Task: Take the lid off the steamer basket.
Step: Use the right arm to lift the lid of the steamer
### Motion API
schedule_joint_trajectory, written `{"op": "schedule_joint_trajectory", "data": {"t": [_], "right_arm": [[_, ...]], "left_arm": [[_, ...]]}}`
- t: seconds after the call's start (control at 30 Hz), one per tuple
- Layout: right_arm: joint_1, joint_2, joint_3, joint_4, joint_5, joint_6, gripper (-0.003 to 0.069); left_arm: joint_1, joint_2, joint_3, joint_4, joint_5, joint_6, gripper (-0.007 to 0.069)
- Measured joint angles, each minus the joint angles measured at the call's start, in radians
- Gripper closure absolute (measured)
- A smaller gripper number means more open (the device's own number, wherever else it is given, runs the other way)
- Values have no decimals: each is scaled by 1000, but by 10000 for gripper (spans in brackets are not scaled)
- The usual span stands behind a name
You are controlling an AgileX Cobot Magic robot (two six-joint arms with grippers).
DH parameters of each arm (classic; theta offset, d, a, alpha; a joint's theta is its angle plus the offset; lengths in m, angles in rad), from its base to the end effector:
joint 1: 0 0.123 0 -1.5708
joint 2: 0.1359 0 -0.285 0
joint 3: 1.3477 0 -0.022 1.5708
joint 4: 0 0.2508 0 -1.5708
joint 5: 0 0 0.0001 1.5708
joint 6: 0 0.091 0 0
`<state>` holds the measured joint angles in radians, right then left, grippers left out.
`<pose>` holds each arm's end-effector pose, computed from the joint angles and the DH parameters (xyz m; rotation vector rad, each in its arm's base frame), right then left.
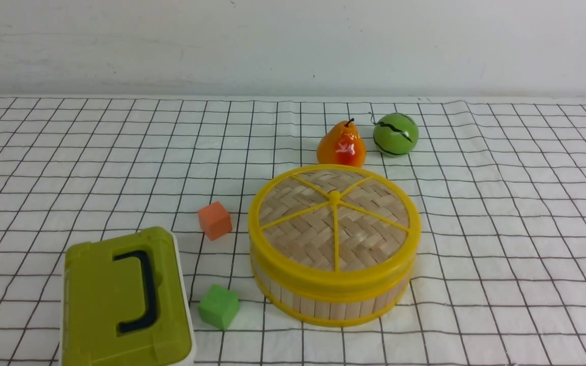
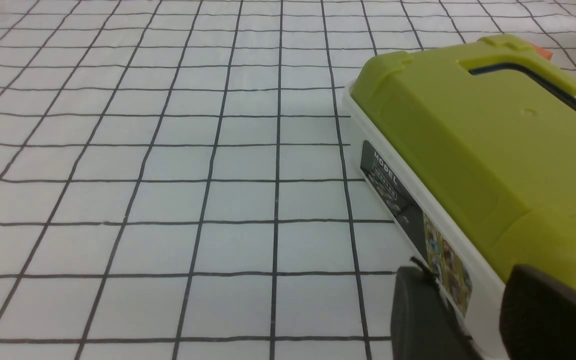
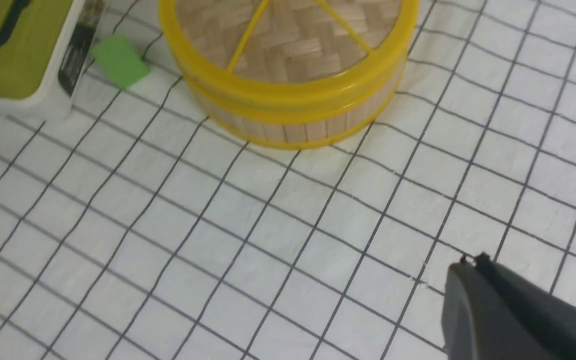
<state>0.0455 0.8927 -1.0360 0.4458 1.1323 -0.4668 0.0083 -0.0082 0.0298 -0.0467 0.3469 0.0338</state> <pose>0.1448 0.0422 0.3822 -0.5447 2.3133 0.3818 0.0535 -0.0010 0.1724 -0.0060 1.8517 -0.0160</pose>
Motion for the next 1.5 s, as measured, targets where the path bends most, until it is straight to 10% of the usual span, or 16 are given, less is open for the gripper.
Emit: {"op": "schedule_joint_trajectory", "data": {"t": [0.5,0.97,1.5], "right_arm": [[348,592,-446,-300,76,207,631],[486,1099,-931,-300,108,257,165],[489,1277,-1016,-375,50,370,337]], "left_arm": [[0,0,0,0,0,0,386],[0,0,0,0,0,0,386],[0,0,0,0,0,0,386]]}}
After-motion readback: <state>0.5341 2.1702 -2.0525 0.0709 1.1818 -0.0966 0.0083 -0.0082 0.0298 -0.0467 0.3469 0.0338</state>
